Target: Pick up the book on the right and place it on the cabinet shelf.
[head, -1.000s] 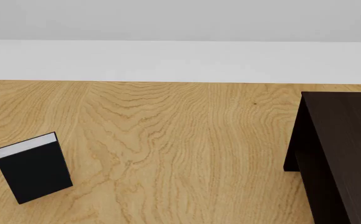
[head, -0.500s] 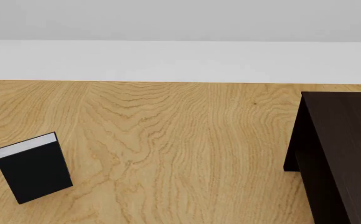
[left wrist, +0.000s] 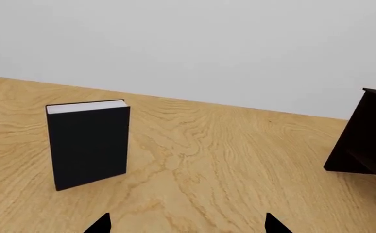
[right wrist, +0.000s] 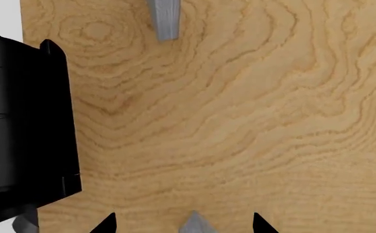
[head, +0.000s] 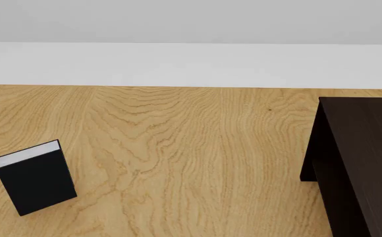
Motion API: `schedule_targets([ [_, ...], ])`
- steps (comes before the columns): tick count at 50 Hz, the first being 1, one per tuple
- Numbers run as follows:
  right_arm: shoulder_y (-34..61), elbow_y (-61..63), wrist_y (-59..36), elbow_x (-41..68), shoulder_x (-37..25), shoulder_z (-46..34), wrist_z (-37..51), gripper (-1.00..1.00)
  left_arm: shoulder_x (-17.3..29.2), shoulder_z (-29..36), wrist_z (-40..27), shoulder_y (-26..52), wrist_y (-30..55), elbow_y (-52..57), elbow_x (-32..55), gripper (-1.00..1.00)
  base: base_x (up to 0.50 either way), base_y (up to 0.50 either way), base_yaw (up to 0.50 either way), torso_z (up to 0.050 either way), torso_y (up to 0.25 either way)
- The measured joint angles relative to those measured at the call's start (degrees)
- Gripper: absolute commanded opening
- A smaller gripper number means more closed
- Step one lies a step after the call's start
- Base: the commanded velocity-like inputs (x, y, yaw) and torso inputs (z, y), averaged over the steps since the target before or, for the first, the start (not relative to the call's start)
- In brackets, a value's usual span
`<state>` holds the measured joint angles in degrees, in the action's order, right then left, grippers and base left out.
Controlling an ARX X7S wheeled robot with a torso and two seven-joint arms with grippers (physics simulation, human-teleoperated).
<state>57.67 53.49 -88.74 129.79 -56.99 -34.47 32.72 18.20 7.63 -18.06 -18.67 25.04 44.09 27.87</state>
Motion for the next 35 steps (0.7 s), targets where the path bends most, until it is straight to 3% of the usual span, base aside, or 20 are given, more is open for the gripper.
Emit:
schedule_targets([
  [35, -3.69, 4.03, 0.28, -20.51, -5.26, -0.95, -19.43, 1.0, 0.68, 0.56, -0.8, -0.28, -0.96, -0.69, 0.36, 1.0, 0.0, 0.0, 0.0, 0.0, 0.0],
])
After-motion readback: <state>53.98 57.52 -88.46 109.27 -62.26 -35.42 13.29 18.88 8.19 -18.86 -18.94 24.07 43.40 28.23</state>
